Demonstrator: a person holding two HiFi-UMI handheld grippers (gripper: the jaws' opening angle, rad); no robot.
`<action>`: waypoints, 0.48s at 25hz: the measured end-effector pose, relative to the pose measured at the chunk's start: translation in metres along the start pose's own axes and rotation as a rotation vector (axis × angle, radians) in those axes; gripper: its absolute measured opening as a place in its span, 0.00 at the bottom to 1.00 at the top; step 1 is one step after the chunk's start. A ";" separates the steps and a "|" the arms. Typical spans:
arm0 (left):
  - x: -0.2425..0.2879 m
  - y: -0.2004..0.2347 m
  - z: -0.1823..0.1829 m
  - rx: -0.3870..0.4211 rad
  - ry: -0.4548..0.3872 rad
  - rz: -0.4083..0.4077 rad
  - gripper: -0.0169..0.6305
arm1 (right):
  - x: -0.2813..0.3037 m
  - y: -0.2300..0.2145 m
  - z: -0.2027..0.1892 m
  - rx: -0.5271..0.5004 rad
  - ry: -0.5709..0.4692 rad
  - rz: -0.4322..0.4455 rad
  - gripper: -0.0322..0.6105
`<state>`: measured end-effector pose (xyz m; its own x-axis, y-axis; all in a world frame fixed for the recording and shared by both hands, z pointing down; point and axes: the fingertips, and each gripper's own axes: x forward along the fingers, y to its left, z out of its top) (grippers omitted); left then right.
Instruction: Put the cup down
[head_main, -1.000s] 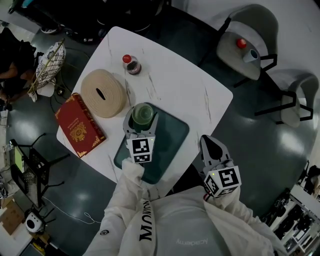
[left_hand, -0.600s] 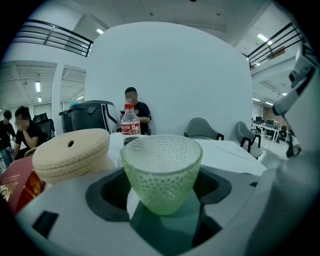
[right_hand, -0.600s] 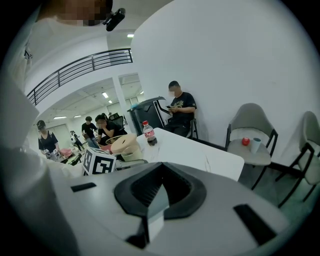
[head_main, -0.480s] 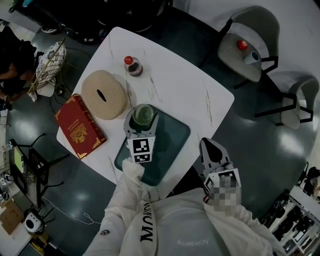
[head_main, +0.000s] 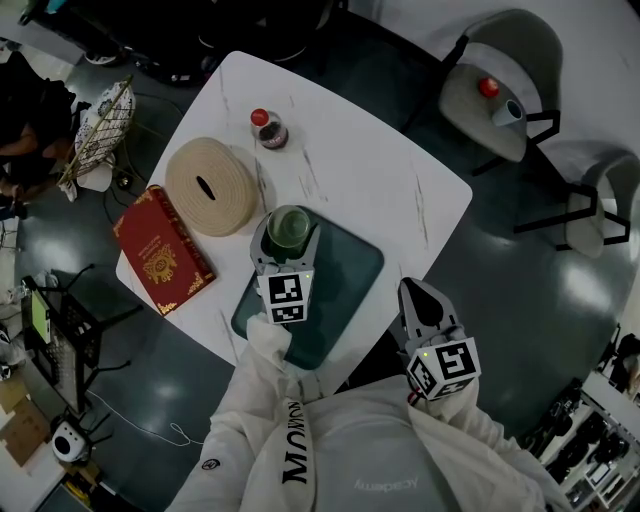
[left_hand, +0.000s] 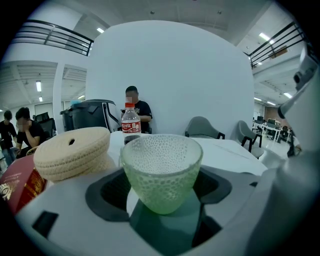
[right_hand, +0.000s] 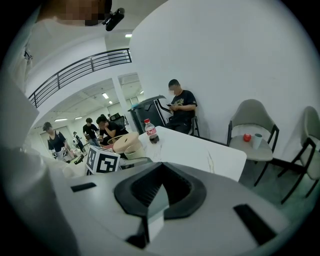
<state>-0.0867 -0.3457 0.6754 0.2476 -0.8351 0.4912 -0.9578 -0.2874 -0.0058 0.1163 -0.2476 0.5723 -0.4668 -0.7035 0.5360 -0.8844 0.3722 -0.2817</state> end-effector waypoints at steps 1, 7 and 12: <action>0.000 0.000 0.000 0.003 0.003 0.003 0.62 | 0.000 0.000 0.000 0.000 0.001 0.000 0.06; 0.001 -0.002 -0.006 0.004 0.040 0.002 0.62 | -0.001 0.002 -0.001 0.003 -0.003 0.002 0.06; -0.002 -0.002 -0.014 -0.005 0.077 0.006 0.62 | -0.005 0.002 -0.003 0.009 -0.006 0.000 0.06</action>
<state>-0.0873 -0.3372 0.6870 0.2304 -0.7981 0.5567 -0.9598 -0.2805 -0.0048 0.1165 -0.2418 0.5716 -0.4667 -0.7071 0.5312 -0.8844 0.3664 -0.2891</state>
